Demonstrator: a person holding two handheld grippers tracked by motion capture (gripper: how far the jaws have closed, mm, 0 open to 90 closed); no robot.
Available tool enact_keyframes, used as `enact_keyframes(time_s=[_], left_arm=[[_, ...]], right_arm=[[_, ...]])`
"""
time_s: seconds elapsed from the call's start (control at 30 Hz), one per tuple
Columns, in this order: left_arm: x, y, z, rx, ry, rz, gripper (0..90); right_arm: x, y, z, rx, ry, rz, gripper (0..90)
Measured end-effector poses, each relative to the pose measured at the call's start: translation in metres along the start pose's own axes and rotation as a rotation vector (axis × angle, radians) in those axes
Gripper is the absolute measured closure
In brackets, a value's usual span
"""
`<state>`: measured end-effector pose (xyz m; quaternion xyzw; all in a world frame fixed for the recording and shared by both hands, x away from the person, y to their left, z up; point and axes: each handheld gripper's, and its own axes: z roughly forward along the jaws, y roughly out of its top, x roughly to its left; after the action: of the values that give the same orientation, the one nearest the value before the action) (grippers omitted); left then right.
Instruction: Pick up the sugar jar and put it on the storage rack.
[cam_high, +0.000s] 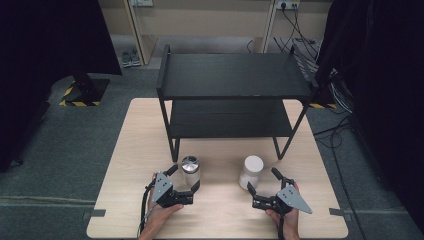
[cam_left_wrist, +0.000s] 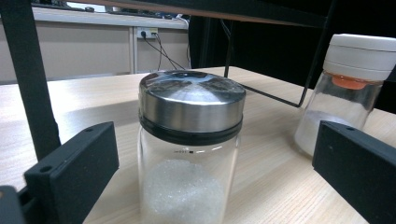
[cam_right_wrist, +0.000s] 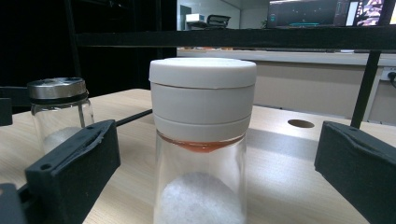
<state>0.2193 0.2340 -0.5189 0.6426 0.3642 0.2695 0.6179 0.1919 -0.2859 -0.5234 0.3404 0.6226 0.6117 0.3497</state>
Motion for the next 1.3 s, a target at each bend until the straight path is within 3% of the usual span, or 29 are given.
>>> enact_keyframes(time_s=[0.83, 1.1, 1.3], left_arm=[[0.006, 0.01, 0.021, 0.055, 0.025, 0.028, 3.0], [0.004, 0.014, 0.029, 0.087, 0.022, 0.056, 7.9], [0.002, 0.018, 0.034, 0.11, 0.029, 0.053, 16.7]], right_arm=[[0.002, 0.0, 0.001, -0.002, -0.009, 0.011, 0.4], [0.003, 0.0, 0.002, 0.003, -0.012, 0.015, 0.5], [0.003, 0.0, 0.002, 0.003, -0.014, 0.019, 0.7]])
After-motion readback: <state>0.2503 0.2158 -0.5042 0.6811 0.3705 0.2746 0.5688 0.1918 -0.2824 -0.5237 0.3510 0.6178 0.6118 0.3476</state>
